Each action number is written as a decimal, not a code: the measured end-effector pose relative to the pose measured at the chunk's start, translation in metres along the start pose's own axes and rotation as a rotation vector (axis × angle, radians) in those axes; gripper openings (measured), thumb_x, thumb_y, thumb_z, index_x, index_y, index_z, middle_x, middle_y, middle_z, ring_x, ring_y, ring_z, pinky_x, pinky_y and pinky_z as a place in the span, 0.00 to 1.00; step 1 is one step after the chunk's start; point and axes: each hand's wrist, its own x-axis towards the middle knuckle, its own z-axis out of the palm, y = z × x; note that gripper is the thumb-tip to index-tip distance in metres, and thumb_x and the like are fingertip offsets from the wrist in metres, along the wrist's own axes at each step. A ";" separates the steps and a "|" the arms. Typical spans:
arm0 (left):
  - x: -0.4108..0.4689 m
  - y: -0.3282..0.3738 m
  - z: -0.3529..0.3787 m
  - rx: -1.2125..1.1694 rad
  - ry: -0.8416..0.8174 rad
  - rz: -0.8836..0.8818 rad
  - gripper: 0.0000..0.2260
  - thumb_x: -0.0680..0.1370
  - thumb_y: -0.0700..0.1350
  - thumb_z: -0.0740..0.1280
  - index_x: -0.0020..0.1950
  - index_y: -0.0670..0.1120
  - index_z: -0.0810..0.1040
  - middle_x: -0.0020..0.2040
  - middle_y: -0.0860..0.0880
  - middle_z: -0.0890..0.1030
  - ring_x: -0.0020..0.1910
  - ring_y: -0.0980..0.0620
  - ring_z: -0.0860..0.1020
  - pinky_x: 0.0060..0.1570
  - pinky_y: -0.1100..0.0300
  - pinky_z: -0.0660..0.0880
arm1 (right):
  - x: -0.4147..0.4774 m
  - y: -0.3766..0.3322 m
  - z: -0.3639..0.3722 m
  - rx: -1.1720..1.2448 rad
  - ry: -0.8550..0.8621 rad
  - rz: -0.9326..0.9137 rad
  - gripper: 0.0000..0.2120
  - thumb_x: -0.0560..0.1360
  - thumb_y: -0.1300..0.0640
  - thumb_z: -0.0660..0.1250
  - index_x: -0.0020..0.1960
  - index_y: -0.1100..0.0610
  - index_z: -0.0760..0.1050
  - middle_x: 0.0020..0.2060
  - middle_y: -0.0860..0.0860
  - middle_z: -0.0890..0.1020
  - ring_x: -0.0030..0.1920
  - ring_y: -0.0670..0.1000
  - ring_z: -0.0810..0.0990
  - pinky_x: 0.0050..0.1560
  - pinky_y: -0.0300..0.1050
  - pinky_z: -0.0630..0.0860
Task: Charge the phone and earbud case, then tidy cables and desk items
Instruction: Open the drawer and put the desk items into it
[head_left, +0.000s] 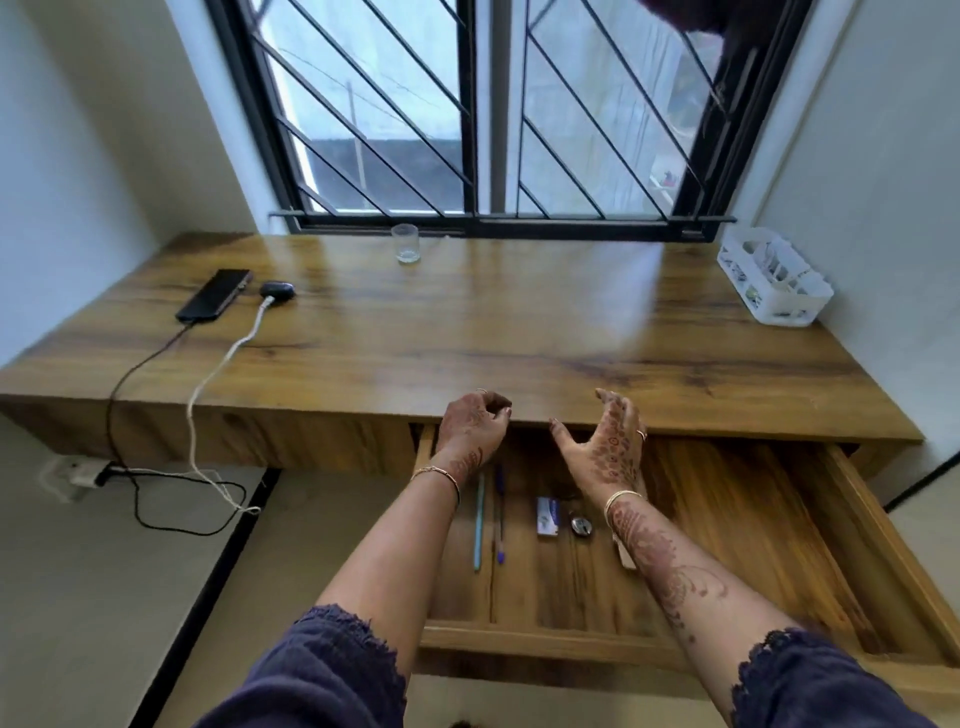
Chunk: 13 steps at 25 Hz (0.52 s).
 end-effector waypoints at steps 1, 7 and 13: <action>0.006 -0.001 -0.012 -0.004 0.023 0.010 0.10 0.76 0.49 0.66 0.55 0.51 0.82 0.53 0.50 0.84 0.54 0.52 0.81 0.57 0.62 0.75 | 0.009 -0.012 0.005 0.002 -0.008 -0.024 0.34 0.67 0.43 0.73 0.67 0.55 0.66 0.66 0.55 0.68 0.66 0.57 0.66 0.68 0.49 0.61; 0.063 -0.020 -0.068 -0.098 0.142 0.016 0.17 0.78 0.48 0.64 0.65 0.46 0.76 0.61 0.48 0.80 0.61 0.50 0.77 0.63 0.60 0.71 | 0.071 -0.083 0.053 0.075 -0.176 -0.060 0.36 0.69 0.40 0.71 0.71 0.52 0.64 0.71 0.53 0.65 0.72 0.54 0.62 0.73 0.48 0.56; 0.177 -0.056 -0.111 -0.174 0.157 -0.021 0.22 0.78 0.49 0.63 0.71 0.43 0.69 0.68 0.43 0.74 0.67 0.46 0.72 0.67 0.53 0.68 | 0.154 -0.165 0.139 0.253 -0.449 -0.025 0.38 0.73 0.39 0.66 0.76 0.51 0.56 0.76 0.49 0.58 0.76 0.50 0.57 0.76 0.48 0.55</action>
